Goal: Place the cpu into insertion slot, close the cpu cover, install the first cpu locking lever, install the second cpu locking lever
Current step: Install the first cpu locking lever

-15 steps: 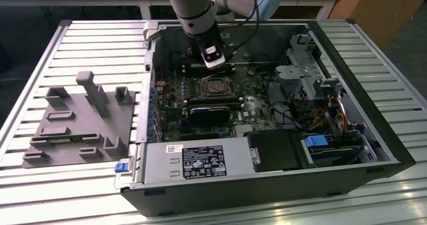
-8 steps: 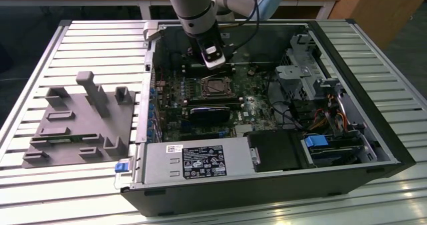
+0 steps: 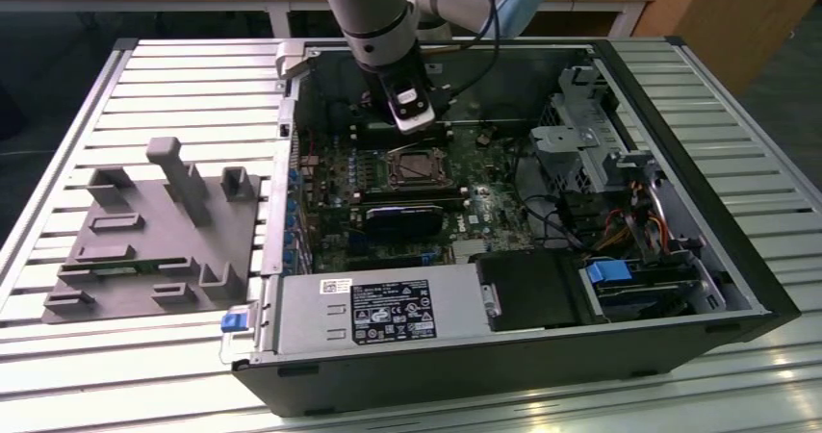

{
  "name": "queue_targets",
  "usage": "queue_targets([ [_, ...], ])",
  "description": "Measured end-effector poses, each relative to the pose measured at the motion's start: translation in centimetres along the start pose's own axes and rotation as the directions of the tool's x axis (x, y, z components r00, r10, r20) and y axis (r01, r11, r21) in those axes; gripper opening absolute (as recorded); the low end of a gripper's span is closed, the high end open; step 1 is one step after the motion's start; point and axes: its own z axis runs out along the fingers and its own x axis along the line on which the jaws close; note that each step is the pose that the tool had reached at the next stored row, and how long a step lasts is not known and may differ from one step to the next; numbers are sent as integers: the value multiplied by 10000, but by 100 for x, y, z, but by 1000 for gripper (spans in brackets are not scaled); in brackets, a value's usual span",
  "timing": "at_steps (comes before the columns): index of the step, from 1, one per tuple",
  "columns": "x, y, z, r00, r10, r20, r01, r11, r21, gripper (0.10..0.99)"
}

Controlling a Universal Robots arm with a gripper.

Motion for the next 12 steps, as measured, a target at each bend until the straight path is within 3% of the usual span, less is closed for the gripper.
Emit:
queue_targets([
  [12,10,-13,54,10000,-5,5,5,10000,16,102],
])
